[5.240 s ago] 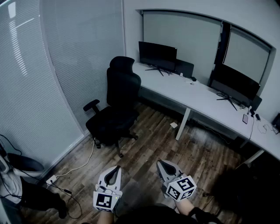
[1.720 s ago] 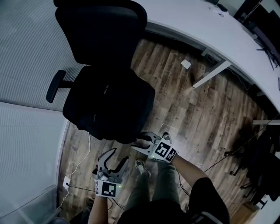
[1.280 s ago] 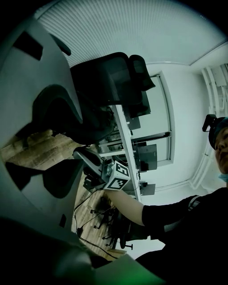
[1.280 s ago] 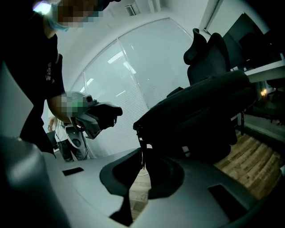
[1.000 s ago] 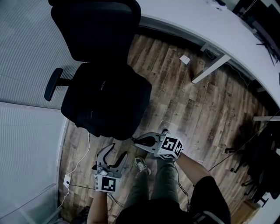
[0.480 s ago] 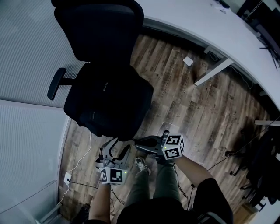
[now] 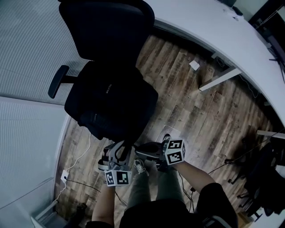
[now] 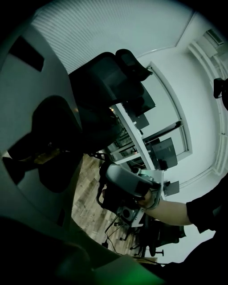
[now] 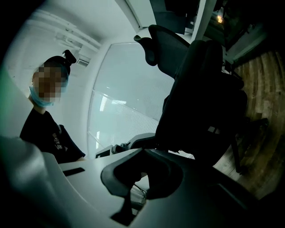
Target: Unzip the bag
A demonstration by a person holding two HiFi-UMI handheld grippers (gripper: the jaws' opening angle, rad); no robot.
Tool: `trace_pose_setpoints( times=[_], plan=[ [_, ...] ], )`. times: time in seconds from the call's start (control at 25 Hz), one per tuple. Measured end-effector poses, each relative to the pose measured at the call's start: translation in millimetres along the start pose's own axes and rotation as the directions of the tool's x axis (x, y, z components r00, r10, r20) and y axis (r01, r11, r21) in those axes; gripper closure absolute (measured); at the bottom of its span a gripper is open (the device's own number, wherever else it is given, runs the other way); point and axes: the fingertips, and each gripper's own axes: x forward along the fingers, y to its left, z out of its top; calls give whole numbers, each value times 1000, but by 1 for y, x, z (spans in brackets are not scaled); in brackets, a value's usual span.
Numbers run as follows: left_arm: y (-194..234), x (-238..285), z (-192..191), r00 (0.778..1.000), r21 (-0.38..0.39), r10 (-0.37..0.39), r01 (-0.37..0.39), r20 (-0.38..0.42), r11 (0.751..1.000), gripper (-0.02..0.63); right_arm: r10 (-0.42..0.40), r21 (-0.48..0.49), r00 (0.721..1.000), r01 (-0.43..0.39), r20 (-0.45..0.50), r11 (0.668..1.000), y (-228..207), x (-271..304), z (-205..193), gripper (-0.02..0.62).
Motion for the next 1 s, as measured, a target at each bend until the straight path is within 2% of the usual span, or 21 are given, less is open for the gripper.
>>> trace_pose_setpoints(
  times=[0.2,0.4,0.64,1.0],
  plan=[
    [4,0,1,1000,-9,16,-16,-21,1000,512,45,98,998,-50,53,994,3,0,13,551],
    [8,1,1,999,-36,8,-9,-43,999,523,54,212,988,-84,142,974,3,-5,27,551],
    [12,3,4,997,-93,8,-15,-78,996,532,59,272,983,-107,176,956,1,-18,49,551],
    [15,7,5,987,-157,29,-54,-155,986,534,52,267,994,-75,95,961,-9,-45,84,551]
  ],
)
